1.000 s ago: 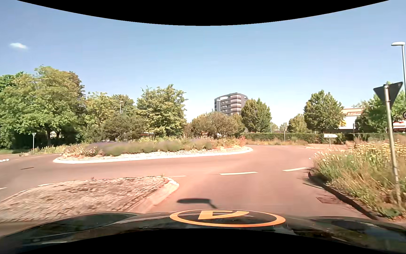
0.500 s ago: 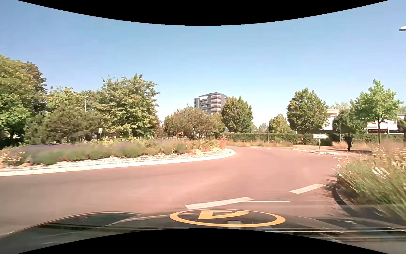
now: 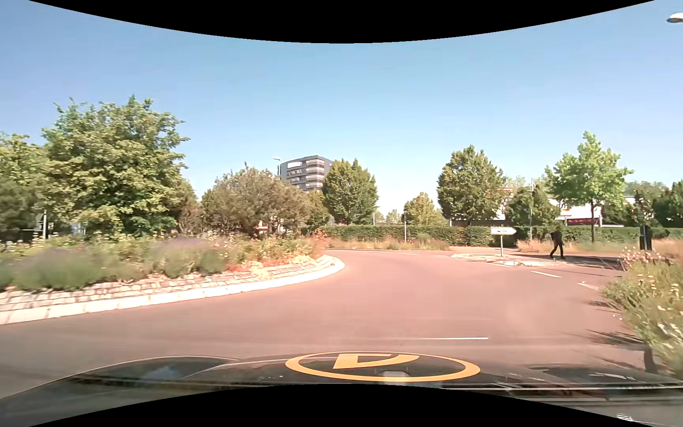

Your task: Follow the waypoints while adhering to traffic rules and regulations

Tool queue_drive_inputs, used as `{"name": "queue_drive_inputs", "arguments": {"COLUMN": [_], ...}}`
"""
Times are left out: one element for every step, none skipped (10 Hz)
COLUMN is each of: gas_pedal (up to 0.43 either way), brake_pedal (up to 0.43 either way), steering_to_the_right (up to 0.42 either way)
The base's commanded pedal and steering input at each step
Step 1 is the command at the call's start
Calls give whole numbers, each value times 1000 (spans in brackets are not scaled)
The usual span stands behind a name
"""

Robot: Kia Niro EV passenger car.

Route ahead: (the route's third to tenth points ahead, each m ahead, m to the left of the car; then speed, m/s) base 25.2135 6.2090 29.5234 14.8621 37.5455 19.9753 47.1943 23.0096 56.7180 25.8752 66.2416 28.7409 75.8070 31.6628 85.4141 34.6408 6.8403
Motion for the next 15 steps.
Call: {"name": "queue_drive_inputs", "arguments": {"gas_pedal": [98, 118, 118, 118, 118, 110, 110, 110, 110, 110, 110, 110, 110, 110, 118], "brake_pedal": [0, 0, 0, 0, 0, 0, 0, 0, 0, 0, 0, 0, 0, 0, 0], "steering_to_the_right": [167, 158, 154, 147, 136, 118, 95, 76, 49, 5, -40, -79, -123, -161, -189]}}
